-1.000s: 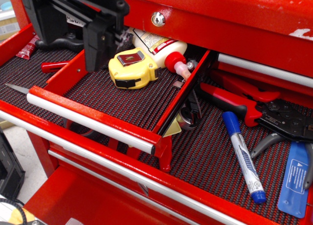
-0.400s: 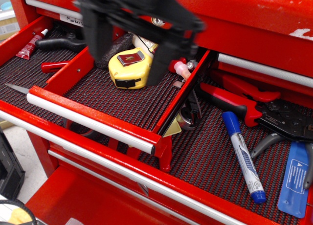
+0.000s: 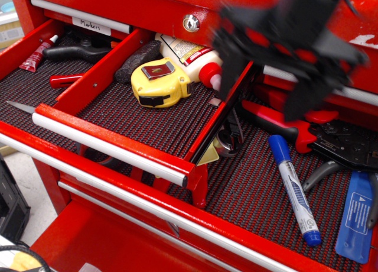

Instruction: Pick up blue pen and put into drawer

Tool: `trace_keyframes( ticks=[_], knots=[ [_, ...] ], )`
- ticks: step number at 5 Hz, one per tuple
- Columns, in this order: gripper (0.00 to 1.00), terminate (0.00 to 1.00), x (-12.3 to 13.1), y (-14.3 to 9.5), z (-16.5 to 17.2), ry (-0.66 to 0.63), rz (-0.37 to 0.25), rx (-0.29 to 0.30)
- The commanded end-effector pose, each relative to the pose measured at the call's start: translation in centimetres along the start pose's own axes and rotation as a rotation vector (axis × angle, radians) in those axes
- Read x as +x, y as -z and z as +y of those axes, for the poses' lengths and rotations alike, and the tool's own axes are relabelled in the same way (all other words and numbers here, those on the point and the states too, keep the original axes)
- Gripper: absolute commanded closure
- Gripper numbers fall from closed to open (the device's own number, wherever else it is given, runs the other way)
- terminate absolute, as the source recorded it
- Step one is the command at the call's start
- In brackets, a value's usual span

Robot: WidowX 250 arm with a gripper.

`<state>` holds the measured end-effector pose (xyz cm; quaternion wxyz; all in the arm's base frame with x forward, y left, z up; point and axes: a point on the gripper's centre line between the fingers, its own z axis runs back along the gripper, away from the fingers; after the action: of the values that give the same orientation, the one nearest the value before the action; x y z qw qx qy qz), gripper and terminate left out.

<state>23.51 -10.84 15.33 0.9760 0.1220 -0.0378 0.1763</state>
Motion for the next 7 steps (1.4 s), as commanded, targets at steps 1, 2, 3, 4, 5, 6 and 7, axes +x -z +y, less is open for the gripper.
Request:
trace_keyframes(
  ticks=[1,2,3,4,5,6,7],
  knots=[
    [0.00,0.00,1.6,2.5,-4.3,-0.146,-0.032,-0.102],
    [0.00,0.00,1.1,3.7,-6.2,-0.177,-0.015,-0.150],
    [0.00,0.00,0.5,5.3,-7.3,-0.203,-0.007,-0.173],
    [0.00,0.00,0.1,7.4,-7.6,-0.223,-0.040,-0.164],
    [0.00,0.00,-0.2,9.7,-7.6,-0.212,-0.074,-0.154],
    [0.00,0.00,-0.4,10.6,-7.4,-0.204,-0.080,-0.159],
    [1.00,0.00,-0.5,11.1,-7.6,-0.232,-0.071,-0.165]
  ],
)
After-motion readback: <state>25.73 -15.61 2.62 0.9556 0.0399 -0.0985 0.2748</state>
